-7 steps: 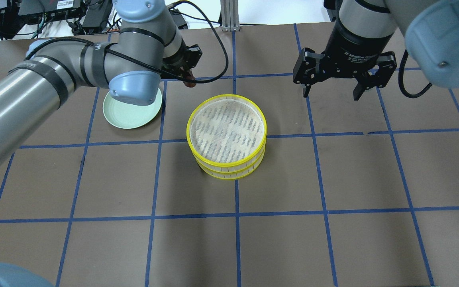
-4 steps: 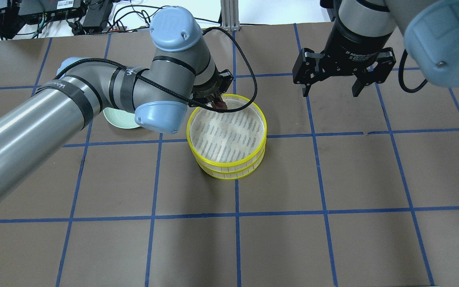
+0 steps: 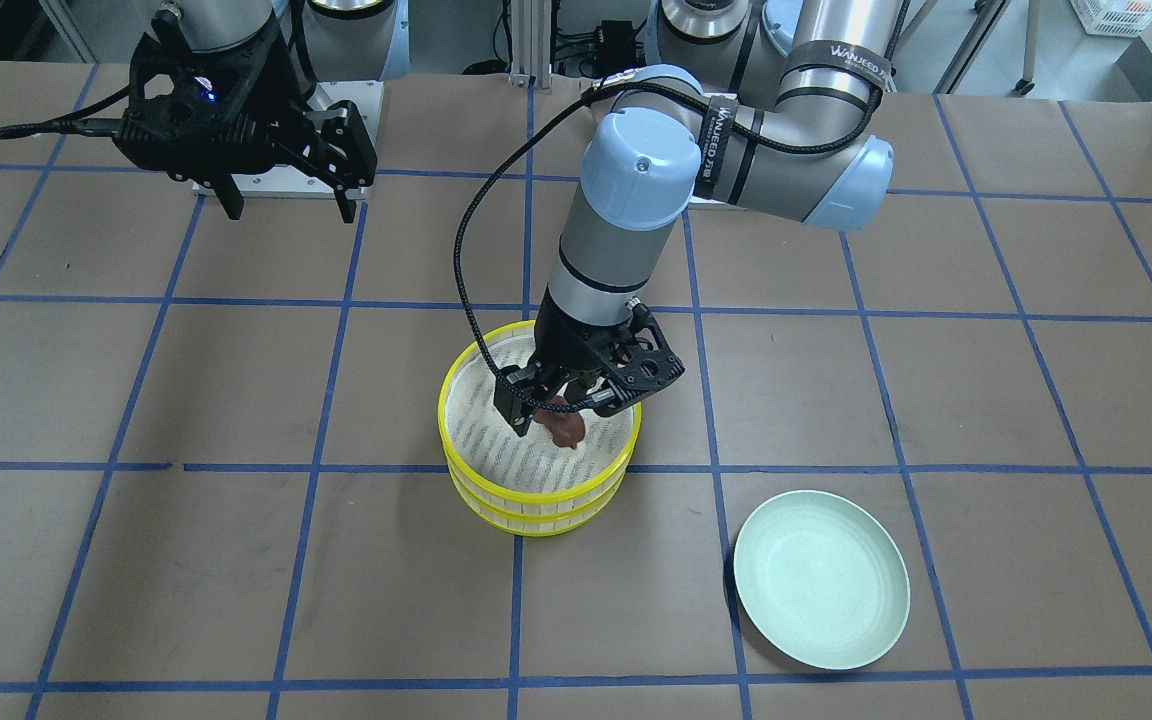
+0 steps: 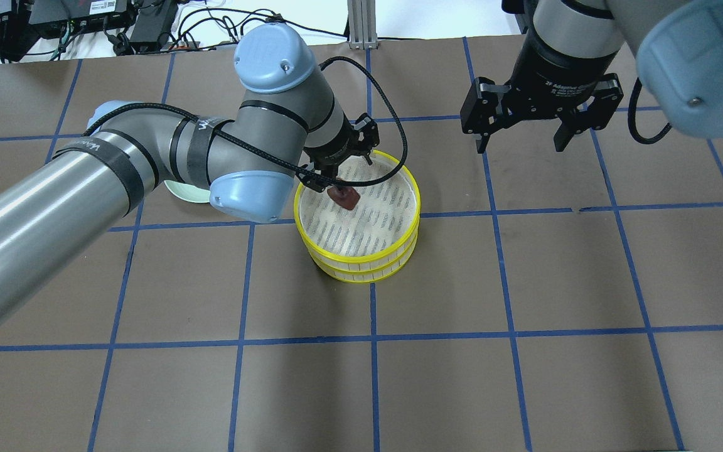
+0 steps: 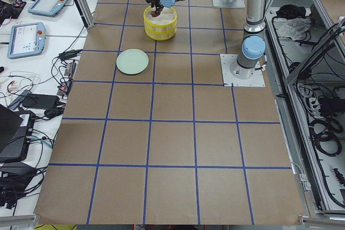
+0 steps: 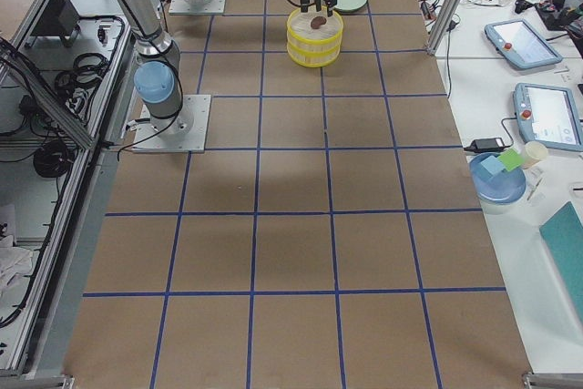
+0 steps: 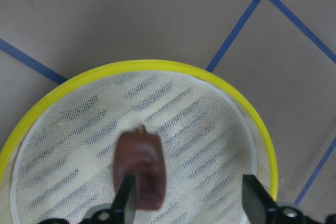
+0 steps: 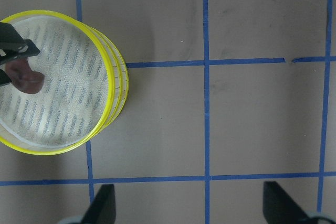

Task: Place buns in different layers of steamer
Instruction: 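Carry the brown bun over the steamer and lower it into the top tier, then open the left gripper and withdraw it toward the plate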

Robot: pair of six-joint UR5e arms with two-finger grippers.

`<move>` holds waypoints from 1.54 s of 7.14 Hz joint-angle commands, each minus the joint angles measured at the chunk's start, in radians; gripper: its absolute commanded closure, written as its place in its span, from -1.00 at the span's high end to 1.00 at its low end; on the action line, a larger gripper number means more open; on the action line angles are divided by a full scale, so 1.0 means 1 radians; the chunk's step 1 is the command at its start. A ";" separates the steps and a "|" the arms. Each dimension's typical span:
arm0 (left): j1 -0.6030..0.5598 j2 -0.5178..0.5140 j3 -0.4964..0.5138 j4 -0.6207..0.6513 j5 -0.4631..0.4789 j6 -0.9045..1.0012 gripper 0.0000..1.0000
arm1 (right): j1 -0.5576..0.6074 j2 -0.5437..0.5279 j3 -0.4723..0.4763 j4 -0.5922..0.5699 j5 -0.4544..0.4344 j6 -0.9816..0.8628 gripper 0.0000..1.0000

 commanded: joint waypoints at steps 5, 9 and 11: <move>0.152 0.062 0.094 -0.145 -0.008 0.537 1.00 | 0.000 0.002 0.000 -0.001 0.000 0.001 1.00; 0.300 0.177 0.134 -0.356 0.198 0.849 1.00 | 0.003 0.000 0.005 0.000 -0.001 0.009 1.00; 0.301 0.246 0.135 -0.467 0.179 0.891 1.00 | 0.003 0.000 0.003 0.000 0.000 0.009 1.00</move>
